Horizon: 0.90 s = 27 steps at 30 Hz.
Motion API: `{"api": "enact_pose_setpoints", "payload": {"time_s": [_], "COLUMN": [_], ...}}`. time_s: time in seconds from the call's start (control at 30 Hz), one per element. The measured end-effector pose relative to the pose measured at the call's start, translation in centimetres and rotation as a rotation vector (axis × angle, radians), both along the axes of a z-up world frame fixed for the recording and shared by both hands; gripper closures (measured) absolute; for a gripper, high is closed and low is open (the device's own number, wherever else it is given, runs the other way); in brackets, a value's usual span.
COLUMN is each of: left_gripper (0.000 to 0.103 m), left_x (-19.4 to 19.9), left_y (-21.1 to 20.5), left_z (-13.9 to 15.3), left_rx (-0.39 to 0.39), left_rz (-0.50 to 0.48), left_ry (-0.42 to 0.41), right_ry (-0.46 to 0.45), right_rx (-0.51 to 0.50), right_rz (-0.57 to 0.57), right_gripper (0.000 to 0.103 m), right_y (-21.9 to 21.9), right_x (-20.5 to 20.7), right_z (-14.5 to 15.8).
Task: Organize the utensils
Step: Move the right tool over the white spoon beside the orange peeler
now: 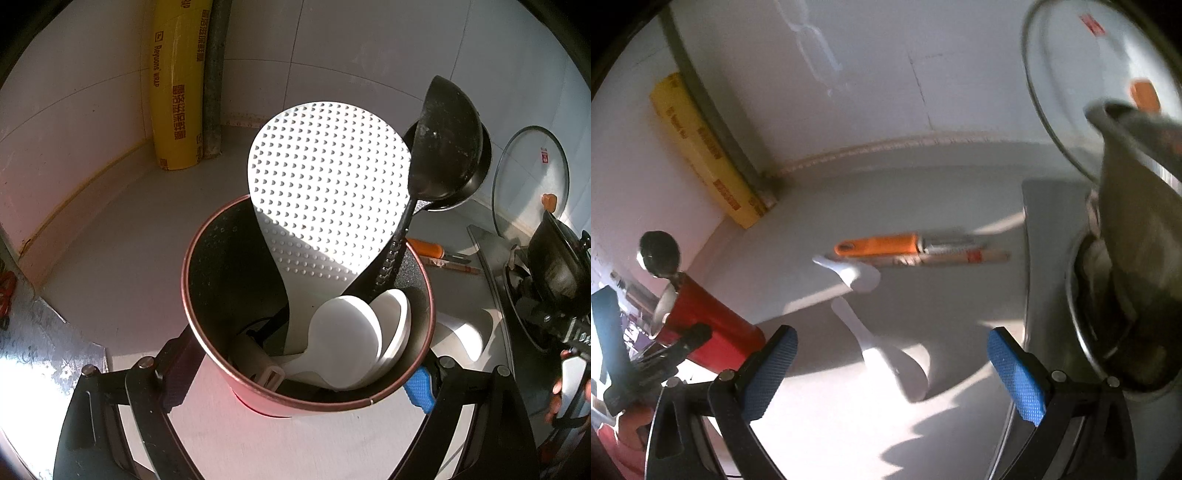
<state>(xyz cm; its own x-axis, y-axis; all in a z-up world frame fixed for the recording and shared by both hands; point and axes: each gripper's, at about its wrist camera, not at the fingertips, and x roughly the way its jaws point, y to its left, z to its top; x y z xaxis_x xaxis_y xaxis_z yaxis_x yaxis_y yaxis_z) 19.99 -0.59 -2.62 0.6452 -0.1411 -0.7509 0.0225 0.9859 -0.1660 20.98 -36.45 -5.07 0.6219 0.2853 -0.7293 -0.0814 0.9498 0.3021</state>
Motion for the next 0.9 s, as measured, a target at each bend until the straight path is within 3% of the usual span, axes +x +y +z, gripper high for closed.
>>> {"api": "enact_pose_setpoints", "payload": {"time_s": [0.4,0.67,0.9], "left_gripper": [0.011,0.011,0.011], "left_x": [-0.2,-0.1,0.1], "left_y": [-0.1,0.3,0.2], "left_z": [0.0,0.0,-0.1], "left_rx": [-0.003,-0.007,-0.006], "left_rz": [-0.006,-0.016,-0.015], "left_ry": [-0.002,-0.002,-0.002], "right_ry": [0.023,0.173,0.251], "right_rx": [-0.034,0.085,0.101], "right_rz": [0.008,-0.034,-0.110], "right_gripper": [0.000,0.000,0.000], "right_y": [1.0,1.4,1.0], "right_x": [1.6,6.3,9.4], "right_z": [-0.7,-1.1,-1.2]}}
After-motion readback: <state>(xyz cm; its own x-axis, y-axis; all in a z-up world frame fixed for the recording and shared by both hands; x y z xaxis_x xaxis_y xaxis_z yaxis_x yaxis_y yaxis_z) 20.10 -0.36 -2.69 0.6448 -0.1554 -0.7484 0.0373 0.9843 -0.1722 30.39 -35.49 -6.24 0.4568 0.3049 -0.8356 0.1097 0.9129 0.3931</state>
